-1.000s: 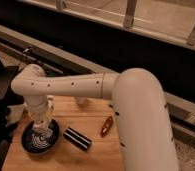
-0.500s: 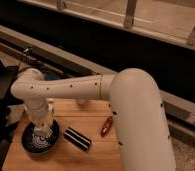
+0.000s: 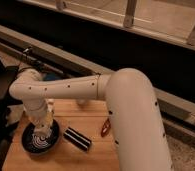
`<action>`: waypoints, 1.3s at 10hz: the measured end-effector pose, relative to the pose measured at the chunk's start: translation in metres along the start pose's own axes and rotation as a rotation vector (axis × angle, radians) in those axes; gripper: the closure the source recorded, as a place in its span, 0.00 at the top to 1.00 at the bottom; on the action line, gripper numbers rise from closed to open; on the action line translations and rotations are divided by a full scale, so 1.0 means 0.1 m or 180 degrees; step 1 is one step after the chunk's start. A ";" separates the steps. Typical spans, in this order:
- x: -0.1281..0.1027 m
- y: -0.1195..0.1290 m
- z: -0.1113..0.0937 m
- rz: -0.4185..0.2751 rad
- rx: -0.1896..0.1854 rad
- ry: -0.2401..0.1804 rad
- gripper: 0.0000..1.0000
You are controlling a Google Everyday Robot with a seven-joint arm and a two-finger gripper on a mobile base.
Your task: Place the bottle in the ceramic bowl
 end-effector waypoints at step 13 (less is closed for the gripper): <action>-0.35 -0.46 0.11 -0.0628 0.0491 -0.0176 0.80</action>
